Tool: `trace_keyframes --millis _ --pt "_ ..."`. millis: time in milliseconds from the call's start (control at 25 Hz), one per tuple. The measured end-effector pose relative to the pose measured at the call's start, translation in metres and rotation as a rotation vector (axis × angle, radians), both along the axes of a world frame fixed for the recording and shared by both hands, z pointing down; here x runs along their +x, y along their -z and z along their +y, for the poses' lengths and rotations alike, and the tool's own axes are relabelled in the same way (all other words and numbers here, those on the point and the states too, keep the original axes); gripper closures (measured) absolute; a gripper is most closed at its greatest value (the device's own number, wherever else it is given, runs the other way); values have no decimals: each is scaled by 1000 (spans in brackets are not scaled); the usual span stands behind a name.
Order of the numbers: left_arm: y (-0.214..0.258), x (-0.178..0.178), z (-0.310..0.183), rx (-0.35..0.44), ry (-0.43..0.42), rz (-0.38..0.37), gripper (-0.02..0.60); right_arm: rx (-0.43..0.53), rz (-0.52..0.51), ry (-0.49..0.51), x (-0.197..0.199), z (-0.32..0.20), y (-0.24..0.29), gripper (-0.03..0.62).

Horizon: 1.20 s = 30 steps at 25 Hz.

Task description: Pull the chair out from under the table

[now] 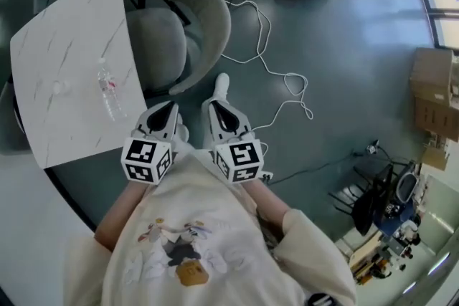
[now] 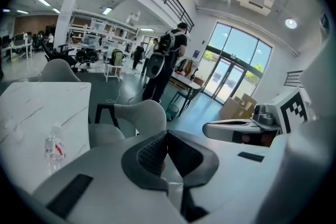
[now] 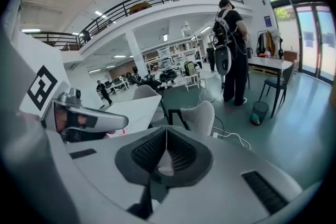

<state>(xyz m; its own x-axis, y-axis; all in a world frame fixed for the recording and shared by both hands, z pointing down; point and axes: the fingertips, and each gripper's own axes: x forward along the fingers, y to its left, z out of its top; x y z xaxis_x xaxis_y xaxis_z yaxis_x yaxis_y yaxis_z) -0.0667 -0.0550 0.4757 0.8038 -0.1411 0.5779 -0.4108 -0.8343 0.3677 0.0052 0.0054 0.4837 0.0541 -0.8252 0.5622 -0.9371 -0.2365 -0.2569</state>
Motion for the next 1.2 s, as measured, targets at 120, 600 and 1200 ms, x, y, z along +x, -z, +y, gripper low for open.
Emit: trace_keyframes --millis 120,600,1200 --pt "-13 37 -23 8 59 -19 572 -25 -25 79 35 -23 -18 583" --pt "-95 156 -51 -9 13 -41 419 -43 -159 209 154 -110 -80 448" --pt "-201 209 -49 3 -87 -129 313 -141 -299 108 191 -146 -171 370"
